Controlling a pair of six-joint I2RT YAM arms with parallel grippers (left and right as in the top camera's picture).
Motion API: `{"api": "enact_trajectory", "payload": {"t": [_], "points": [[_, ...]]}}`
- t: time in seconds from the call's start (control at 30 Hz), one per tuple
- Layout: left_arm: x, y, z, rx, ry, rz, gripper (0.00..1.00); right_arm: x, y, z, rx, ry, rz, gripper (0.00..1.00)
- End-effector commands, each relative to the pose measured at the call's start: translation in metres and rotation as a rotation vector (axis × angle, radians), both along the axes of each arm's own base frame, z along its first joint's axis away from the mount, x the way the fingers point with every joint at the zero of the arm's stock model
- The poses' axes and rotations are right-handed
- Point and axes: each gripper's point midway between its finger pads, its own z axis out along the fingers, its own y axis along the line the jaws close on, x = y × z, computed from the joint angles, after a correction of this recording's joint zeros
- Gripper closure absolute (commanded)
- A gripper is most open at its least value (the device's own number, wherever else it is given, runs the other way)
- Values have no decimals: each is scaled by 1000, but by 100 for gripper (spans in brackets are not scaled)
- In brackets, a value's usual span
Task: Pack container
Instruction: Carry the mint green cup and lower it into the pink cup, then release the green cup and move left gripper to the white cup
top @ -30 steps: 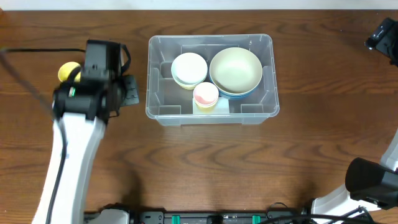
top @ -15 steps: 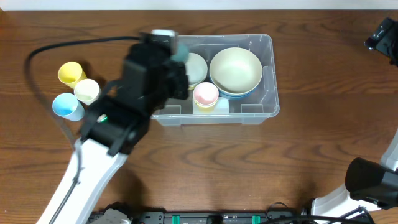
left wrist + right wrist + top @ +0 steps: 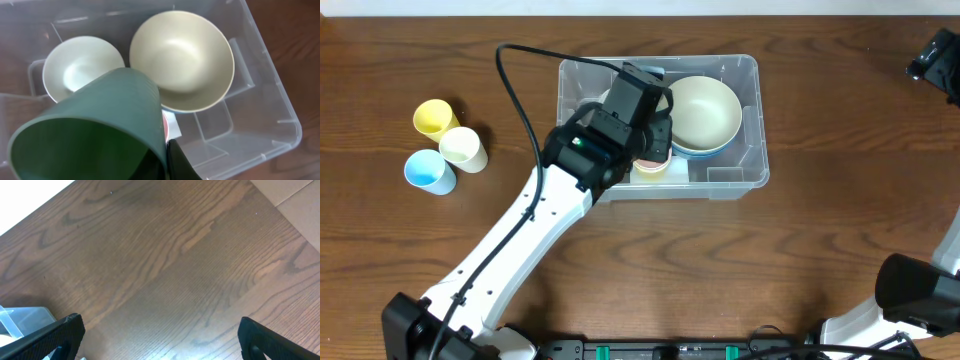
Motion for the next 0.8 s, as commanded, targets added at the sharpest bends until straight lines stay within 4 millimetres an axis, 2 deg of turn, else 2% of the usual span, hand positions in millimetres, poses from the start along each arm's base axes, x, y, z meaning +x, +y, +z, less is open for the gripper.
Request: {"api": "enact_trajectory", "payload": {"t": [0.0,0.2,0.5,0.67,0.7,0.73,0.77], "points": [[-6,-4,2,3,11,-20,94,-5,-1,11,-8,-31,-18,1],[-16,-3,-18,69,69,-57,94,-5,-1,11,-8,-31,-18,1],[-15,-10,-45,90,141,-75,94,-5,-1,11,-8,-31,-18,1],[-14,-10,-52,100,155,-75,94,-5,-1,11,-8,-31,-18,1],[-14,-10,-52,100,155,-75,85,-5,-1,11,-8,-31,-18,1],[-14,-11,-52,100,155,-75,69,-4,-1,11,-8,-31,-18,1],[-13,-11,-52,99,153,-75,59,-5,-1,11,-8,-31,-18,1]]}}
